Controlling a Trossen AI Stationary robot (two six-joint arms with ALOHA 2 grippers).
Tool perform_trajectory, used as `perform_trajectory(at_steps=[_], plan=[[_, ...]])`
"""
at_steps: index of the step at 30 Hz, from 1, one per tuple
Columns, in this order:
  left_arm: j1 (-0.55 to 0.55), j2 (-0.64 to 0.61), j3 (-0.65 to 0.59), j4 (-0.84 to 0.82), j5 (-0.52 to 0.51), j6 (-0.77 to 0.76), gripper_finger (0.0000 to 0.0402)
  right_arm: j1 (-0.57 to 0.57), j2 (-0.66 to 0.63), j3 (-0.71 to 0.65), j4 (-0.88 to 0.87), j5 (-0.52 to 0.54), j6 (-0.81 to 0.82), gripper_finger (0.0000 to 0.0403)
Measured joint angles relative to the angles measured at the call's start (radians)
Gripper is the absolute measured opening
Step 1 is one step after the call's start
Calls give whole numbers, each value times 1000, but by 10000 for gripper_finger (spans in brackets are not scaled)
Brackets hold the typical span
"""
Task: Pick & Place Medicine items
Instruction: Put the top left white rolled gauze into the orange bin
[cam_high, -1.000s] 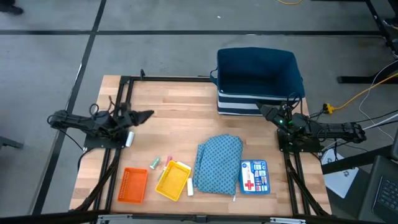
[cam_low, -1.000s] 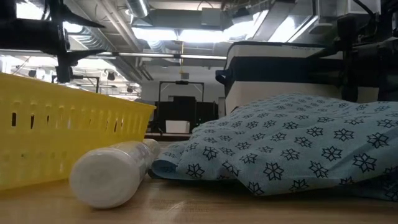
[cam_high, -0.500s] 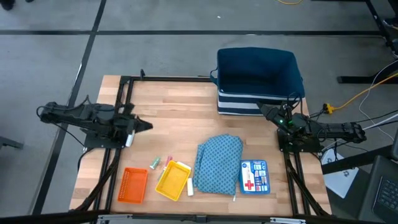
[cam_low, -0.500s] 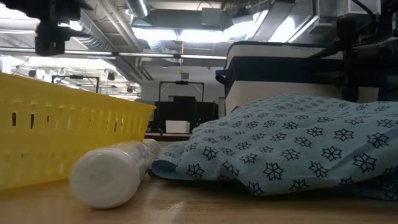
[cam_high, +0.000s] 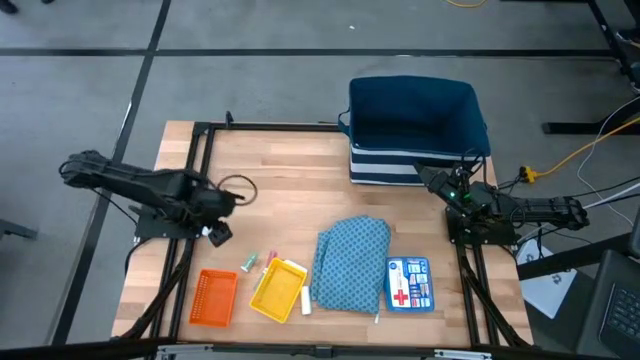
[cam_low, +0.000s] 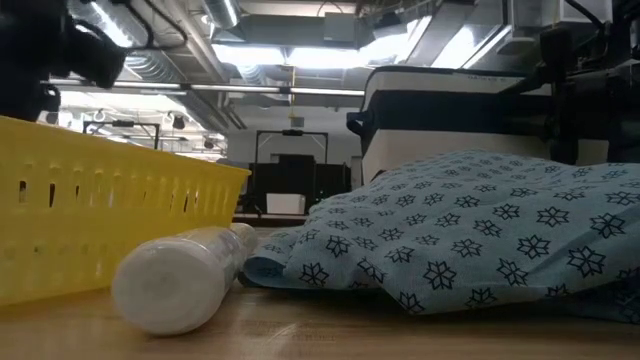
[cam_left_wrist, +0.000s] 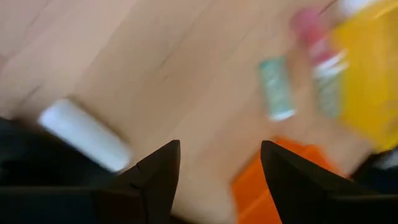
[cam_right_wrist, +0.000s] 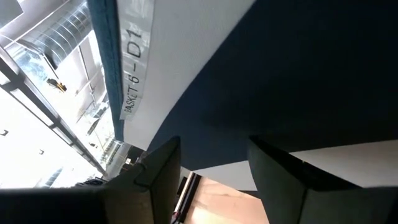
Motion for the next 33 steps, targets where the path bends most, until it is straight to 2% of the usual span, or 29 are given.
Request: perform_trajectory(at_steps=[6,17,33], plan=[[11,155,-1,-85,14,145,221,0,0,0,-1,-2,0,189],[57,387,0,-89,-28,325,221,0,0,0,-1,-2,-1,189],[184,597,0,-90,-83,244,221,0,0,0,1,-6,7,189]])
